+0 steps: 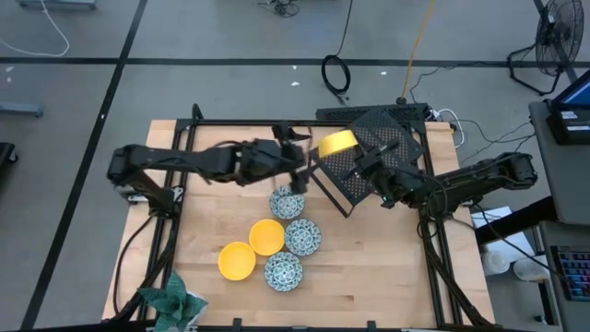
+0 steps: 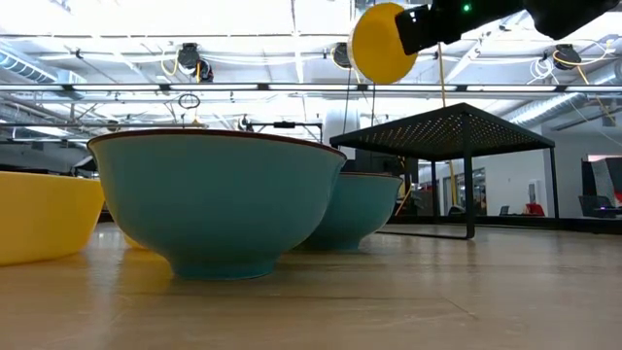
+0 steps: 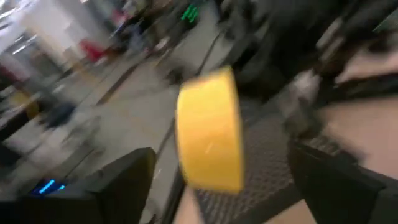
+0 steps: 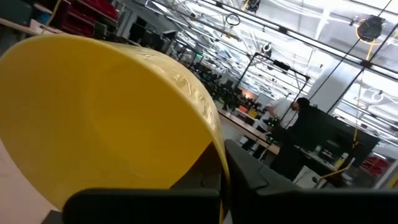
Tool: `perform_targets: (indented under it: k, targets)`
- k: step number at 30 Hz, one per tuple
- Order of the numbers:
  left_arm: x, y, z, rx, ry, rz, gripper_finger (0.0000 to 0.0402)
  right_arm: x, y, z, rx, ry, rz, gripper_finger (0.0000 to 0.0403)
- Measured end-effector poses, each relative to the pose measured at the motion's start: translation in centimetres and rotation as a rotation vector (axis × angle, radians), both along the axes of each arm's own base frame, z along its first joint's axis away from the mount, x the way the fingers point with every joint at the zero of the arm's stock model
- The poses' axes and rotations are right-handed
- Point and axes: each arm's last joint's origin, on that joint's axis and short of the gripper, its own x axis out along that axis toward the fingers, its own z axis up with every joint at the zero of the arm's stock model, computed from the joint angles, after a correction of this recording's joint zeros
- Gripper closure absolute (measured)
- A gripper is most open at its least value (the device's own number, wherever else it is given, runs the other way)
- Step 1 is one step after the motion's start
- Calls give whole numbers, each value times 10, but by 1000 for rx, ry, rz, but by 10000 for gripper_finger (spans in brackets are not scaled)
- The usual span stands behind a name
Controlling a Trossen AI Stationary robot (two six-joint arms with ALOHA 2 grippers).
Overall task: Pick & Place Mini bowls
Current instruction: Put the top yellow bowl on the shelf
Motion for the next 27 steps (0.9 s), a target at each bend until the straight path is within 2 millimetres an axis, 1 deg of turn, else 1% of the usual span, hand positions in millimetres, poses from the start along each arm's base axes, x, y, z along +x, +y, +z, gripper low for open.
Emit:
perform_targets:
  k: [3, 5, 6, 8, 10, 11, 14, 16, 19, 24, 27]
  targets:
    - [-27, 4, 14, -47, -47, -132, 8, -1, -5, 0, 6, 13, -47, 402]
    - [-42, 10, 14, -87, -78, -220, 5, -4, -9, 3, -5, 40, -92, 402]
    - [-49, 14, 9, -110, -86, -254, 6, -5, -12, 8, -11, 68, -141, 402]
    - [-59, 21, -7, -147, -96, -304, 12, -6, -21, 32, -16, 126, -263, 402]
    - [-67, 27, -24, -169, -121, -303, 18, -7, -32, 60, -7, 206, -391, 402]
    - [-72, 30, -31, -176, -136, -287, 21, -6, -38, 74, -9, 226, -417, 402]
    - [-79, 39, -42, -184, -224, -224, 28, -6, -54, 108, -10, 272, -451, 402]
    - [-83, 44, -52, -191, -225, -177, 31, -8, -65, 124, 1, 233, -406, 402]
    - [-84, 49, -57, -203, -232, -133, 31, -13, -82, 136, 55, 162, -266, 402]
    - [-85, 53, -58, -228, -229, -107, 23, -25, -112, 140, 259, 90, 18, 403]
    - [-85, 53, -59, -231, -224, -109, 19, -38, -133, 139, 412, 62, 48, 403]
